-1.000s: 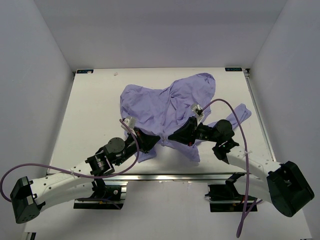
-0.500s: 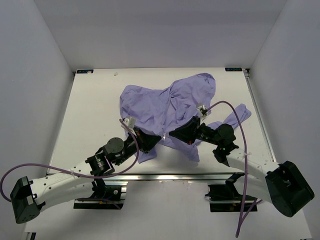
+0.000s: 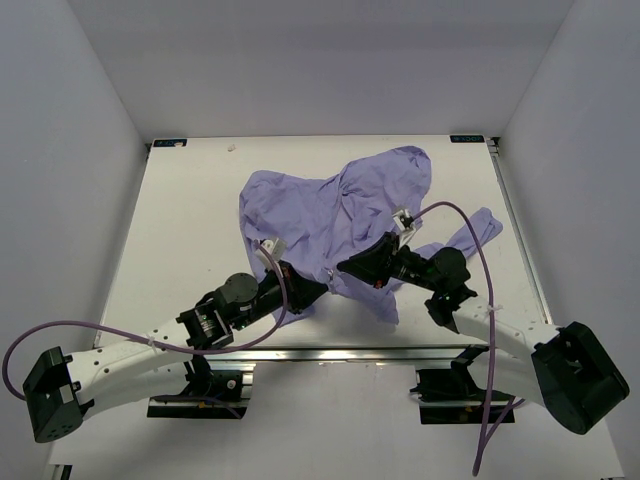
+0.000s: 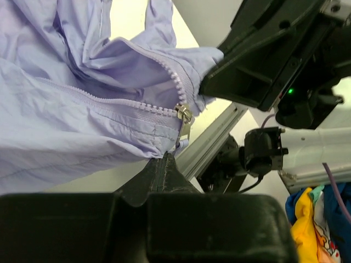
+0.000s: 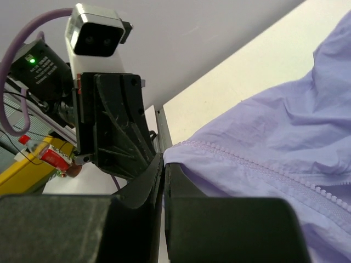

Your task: Zip up the jacket

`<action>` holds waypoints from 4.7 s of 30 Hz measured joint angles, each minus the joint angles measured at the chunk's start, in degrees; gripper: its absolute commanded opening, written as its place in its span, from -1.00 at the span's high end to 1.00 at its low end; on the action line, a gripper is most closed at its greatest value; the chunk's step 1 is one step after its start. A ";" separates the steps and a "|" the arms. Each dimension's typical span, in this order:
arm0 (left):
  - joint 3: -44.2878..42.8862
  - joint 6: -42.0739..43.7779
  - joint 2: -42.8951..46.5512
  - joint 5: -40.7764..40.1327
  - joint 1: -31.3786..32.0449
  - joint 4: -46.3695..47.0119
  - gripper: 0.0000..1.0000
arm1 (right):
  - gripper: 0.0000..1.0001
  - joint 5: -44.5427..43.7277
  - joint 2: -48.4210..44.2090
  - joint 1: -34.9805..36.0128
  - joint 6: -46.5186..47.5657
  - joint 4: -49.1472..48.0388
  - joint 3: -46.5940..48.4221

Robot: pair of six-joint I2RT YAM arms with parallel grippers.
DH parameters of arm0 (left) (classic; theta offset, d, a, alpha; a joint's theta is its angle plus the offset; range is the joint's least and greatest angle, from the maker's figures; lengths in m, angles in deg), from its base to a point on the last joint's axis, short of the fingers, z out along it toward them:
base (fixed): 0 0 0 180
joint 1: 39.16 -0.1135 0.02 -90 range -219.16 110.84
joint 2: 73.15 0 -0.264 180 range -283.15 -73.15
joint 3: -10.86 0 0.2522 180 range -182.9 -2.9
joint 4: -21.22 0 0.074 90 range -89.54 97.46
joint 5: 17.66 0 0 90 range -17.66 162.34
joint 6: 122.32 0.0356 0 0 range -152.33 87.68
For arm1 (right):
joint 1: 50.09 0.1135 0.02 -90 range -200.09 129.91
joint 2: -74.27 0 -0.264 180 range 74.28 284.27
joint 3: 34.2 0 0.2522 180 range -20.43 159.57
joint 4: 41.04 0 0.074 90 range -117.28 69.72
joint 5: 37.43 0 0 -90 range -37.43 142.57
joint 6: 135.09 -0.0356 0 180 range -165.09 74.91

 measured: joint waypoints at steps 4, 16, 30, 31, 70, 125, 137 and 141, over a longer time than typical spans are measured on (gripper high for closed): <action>-0.04 0.33 0.00 1.09 0.00 -1.31 1.00 | 1.00 -0.20 -1.03 0.02 1.29 4.76 0.74; -0.11 1.03 1.20 3.65 0.00 -6.45 1.00 | 0.79 5.84 -2.16 1.57 7.43 23.15 4.83; -0.11 0.57 1.88 4.28 0.00 -8.15 1.00 | 0.87 11.08 1.20 5.44 2.93 20.90 4.81; -0.11 0.57 2.27 4.42 0.00 -8.15 1.00 | 1.00 10.73 1.29 5.49 2.49 20.59 4.81; -1.84 -8.02 12.13 5.92 0.00 -28.52 -0.96 | 1.00 -6.19 -8.72 7.15 1.99 38.10 -0.24; 4.24 -13.94 -5.64 9.84 0.00 -24.39 -0.45 | 0.81 -23.65 14.91 25.05 -0.61 48.09 5.77; 4.31 -12.90 -2.80 9.60 0.00 -24.46 -0.48 | 1.00 -20.81 11.54 25.09 0.11 43.28 5.75; 4.31 -12.94 -0.11 8.55 0.00 -25.22 -0.67 | 1.00 -20.85 9.16 25.07 0.13 42.27 5.75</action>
